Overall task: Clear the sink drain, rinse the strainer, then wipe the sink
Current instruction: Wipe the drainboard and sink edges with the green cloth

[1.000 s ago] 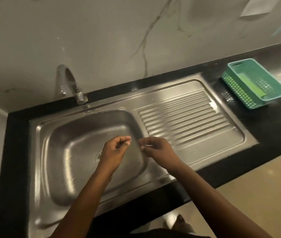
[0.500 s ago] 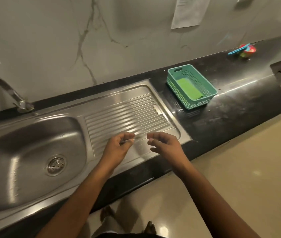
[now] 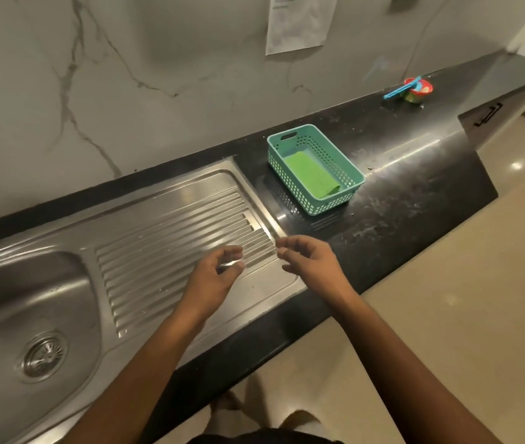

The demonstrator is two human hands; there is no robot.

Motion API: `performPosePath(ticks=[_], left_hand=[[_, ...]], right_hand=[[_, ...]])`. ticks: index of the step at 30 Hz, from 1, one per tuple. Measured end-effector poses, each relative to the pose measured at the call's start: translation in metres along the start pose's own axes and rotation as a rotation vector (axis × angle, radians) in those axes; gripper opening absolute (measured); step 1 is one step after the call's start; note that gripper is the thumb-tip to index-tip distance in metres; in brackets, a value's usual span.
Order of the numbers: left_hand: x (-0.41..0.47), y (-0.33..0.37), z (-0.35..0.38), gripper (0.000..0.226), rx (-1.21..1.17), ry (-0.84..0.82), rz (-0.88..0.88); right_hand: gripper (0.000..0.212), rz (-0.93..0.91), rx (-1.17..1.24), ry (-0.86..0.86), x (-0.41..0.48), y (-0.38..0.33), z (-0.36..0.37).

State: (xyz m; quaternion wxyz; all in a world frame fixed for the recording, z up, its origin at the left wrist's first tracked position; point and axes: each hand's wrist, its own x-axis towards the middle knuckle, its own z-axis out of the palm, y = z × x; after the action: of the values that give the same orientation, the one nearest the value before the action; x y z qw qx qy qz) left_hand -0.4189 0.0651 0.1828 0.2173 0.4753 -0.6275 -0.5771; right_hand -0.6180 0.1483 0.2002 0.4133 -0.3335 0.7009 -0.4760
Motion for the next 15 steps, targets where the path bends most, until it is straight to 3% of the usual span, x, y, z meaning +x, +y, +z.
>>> performPosePath(ticks=[9,15], left_hand=[[0.029,0.023,0.022,0.026,-0.008,0.039,-0.027],[0.041,0.028,0.053,0.025,-0.029,0.184,-0.054]], right_hand=[[0.017,-0.070,-0.090,0.121,0.113,-0.037,-0.074],[0.040,-0.090,-0.401,0.098,0.222,-0.031,-0.100]])
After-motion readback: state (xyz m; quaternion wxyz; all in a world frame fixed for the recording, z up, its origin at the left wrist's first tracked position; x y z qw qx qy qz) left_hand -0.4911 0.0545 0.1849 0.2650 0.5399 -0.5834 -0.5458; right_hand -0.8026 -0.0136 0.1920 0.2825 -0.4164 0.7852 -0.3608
